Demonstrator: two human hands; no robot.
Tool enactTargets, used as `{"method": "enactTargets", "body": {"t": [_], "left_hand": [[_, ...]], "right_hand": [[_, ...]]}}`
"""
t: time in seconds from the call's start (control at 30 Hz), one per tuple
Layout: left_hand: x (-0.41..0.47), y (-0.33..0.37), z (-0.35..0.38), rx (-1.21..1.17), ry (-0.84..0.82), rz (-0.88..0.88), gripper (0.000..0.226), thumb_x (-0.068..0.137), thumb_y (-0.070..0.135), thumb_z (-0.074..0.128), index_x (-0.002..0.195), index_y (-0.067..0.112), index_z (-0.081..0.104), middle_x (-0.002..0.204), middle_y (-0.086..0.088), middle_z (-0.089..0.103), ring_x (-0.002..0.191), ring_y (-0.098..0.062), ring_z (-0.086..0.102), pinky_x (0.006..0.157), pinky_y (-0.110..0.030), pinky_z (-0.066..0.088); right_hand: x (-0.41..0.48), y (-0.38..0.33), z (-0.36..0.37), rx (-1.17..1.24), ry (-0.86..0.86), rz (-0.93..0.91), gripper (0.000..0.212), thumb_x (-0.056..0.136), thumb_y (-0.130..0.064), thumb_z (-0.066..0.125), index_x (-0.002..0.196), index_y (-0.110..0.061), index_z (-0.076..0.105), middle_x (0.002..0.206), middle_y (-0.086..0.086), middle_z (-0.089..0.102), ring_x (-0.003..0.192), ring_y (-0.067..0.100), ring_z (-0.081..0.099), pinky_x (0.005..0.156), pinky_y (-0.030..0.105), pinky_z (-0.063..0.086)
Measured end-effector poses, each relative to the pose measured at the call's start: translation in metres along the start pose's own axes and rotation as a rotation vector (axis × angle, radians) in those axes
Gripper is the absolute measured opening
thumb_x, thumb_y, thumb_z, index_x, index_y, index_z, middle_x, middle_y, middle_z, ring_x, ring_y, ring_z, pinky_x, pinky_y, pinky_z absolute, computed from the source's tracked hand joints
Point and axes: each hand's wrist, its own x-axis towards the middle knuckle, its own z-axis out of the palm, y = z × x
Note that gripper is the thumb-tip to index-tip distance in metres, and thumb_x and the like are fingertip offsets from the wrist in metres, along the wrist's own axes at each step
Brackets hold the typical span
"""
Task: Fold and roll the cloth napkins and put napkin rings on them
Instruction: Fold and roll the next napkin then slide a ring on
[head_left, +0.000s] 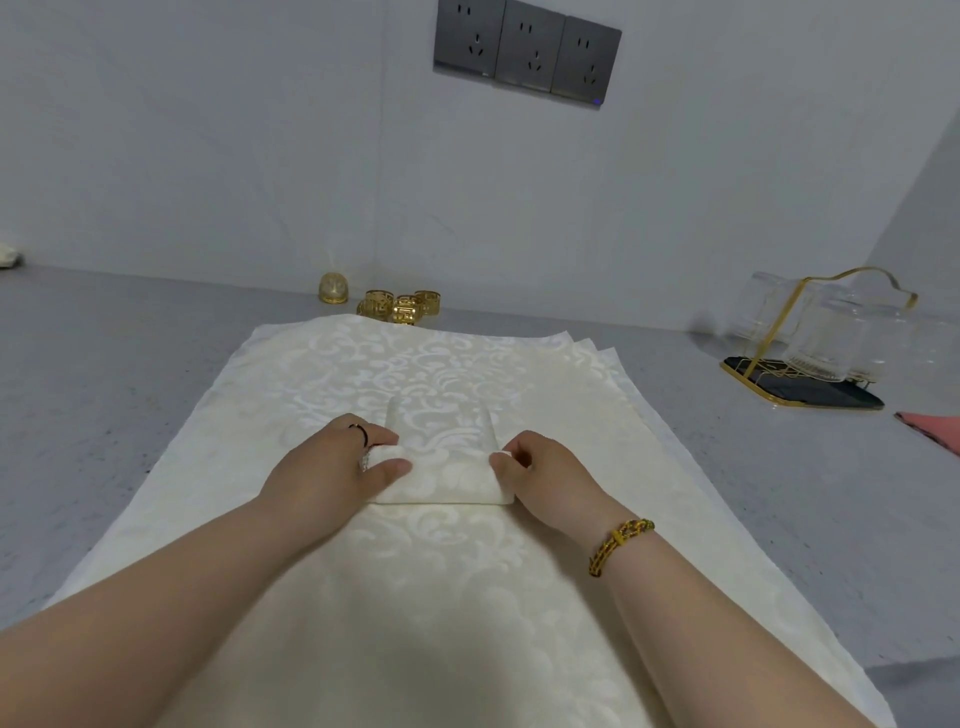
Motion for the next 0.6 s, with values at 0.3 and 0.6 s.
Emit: {"method": "enactTargets", "body": {"t": [0.3, 0.6], "left_hand": [[0.004, -0.009, -0.002, 0.262, -0.125, 0.278, 0.072, 0.075, 0.067, 0.043, 0.139, 0.036, 0.029, 0.134, 0.027, 0.031, 0.126, -0.003, 0.033, 0.096, -0.011, 0.021], [-0.003, -0.013, -0.009, 0.270, -0.034, 0.295, 0.045, 0.087, 0.056, 0.038, 0.130, 0.041, 0.043, 0.125, 0.014, 0.050, 0.116, -0.006, 0.042, 0.085, -0.008, 0.028]], "right_hand": [[0.006, 0.003, 0.011, -0.063, 0.167, -0.172, 0.007, 0.091, -0.011, 0.048, 0.087, -0.015, 0.049, 0.093, -0.004, 0.043, 0.062, 0.002, 0.040, 0.061, 0.014, 0.033], [-0.018, 0.010, -0.013, -0.138, -0.118, -0.272, 0.037, 0.079, -0.024, 0.069, 0.113, -0.021, 0.055, 0.095, -0.018, 0.045, 0.082, -0.001, 0.045, 0.074, 0.002, 0.033]]}}
